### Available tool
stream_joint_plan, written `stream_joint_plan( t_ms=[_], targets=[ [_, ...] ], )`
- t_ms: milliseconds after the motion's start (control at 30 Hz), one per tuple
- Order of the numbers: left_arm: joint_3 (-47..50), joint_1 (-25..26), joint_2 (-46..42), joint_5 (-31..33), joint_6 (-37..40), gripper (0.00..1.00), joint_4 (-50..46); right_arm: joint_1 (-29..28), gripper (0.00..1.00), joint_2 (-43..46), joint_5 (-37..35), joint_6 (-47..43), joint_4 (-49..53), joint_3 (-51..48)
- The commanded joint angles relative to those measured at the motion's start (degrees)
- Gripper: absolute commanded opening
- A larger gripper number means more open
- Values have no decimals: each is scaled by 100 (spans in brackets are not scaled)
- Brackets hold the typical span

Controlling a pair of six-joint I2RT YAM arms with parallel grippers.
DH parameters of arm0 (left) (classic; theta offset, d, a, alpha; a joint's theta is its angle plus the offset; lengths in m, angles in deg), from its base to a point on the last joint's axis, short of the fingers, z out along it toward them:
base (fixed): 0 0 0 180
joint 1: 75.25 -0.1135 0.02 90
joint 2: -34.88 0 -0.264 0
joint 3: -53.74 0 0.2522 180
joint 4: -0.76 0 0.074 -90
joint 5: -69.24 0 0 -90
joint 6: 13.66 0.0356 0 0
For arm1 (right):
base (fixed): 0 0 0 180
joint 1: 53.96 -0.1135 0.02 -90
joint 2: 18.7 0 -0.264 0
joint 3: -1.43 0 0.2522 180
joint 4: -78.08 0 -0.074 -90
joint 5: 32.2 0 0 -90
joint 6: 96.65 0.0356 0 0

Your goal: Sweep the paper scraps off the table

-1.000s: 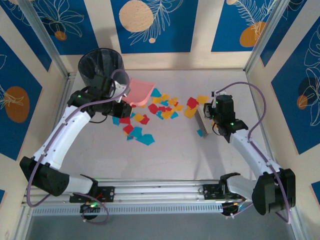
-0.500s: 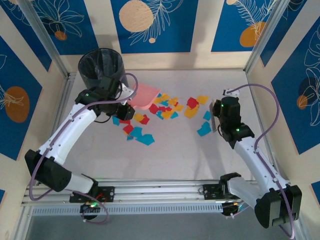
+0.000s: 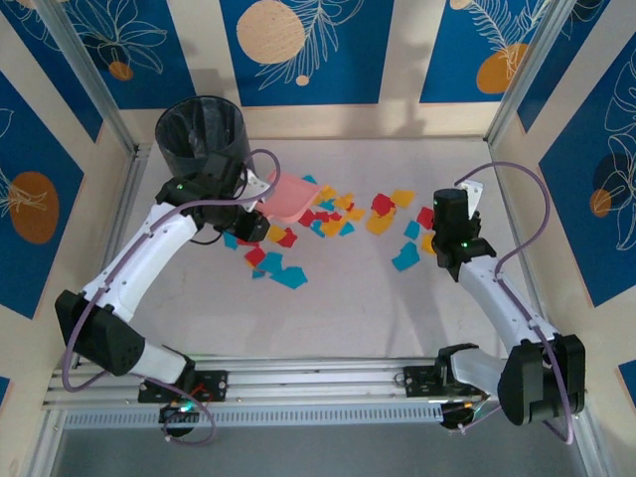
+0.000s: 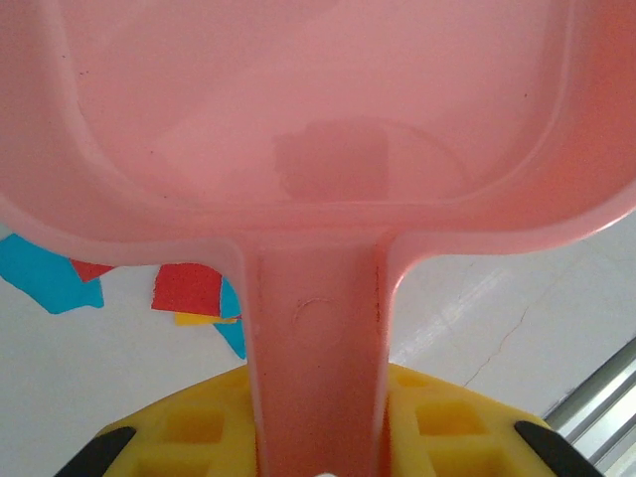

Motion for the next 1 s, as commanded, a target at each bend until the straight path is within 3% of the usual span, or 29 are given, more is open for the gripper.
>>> stream_joint_plan(
  t_ms=[0, 233, 500, 767, 967],
  targets=[
    [87, 122, -50, -38, 220, 0, -138, 139, 0, -202, -292, -61, -516, 137],
    [113, 196, -4, -84, 214, 0, -150, 270, 0, -655, 629, -568, -1125, 103],
    [113, 250, 39, -100, 222, 0, -181, 207, 0, -940, 1530, -789, -987, 128],
    [139, 350, 138, -135, 305, 0, -230, -236, 0, -807, 2241, -1232, -640, 85],
    [183, 508, 299, -191, 445, 0, -312, -651, 0, -564, 2272, -1126, -334, 28]
  ],
)
